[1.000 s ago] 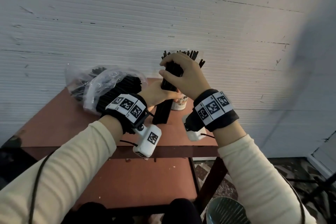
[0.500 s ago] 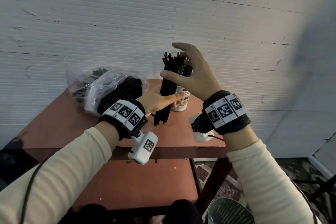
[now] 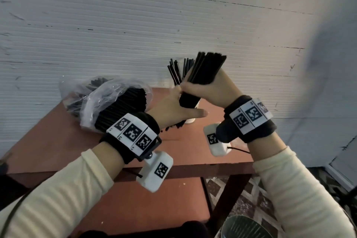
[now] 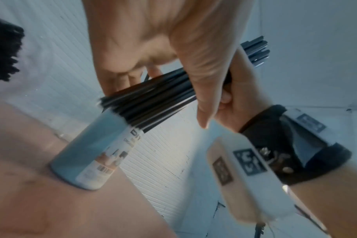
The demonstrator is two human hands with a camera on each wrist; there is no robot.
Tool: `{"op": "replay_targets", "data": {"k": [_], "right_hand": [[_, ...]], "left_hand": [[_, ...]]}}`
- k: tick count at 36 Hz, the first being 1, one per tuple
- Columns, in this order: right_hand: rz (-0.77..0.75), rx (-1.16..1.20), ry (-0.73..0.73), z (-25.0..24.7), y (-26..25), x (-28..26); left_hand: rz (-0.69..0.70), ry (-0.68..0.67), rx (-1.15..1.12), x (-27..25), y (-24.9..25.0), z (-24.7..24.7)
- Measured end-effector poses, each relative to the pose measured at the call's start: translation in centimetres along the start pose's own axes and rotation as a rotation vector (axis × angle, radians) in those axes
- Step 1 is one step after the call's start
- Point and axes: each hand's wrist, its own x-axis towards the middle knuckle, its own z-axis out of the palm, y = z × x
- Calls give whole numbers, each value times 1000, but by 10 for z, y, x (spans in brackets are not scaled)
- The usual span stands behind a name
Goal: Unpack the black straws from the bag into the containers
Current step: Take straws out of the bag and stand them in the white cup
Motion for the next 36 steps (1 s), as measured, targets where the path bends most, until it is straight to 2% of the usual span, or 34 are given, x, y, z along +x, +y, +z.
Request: {"op": "replay_targets", "data": {"k": [3,5,7,10,12,15,18,23,36], "right_hand": [[0,20,174,-20,3,14],[10,20,262,-33,6,24],[20,20,319,-44,11,34],[47,-1,343,-51,19,46],[68,-20,335,-51,25,54],[110,-78,302,-49,37,66],[154,-113,255,-44,47,76],[223,-226,221,-41,58,87],[264,-293,-20,-40,49,96]], "left_hand": [[-69,165,64,9,-4,1],[-102,219,112,17,-9,-1],[-153,232,105,28,-16,0],[-231,199,-53,46,-19,0],[-245,153,-72,60,-23,-2],[-214,74,57,82,-28,-7],[-188,33,67,104,-37,-13],[-140,-48,74,99,-27,-17],[-190,-65,26,105,-40,-16]]}}
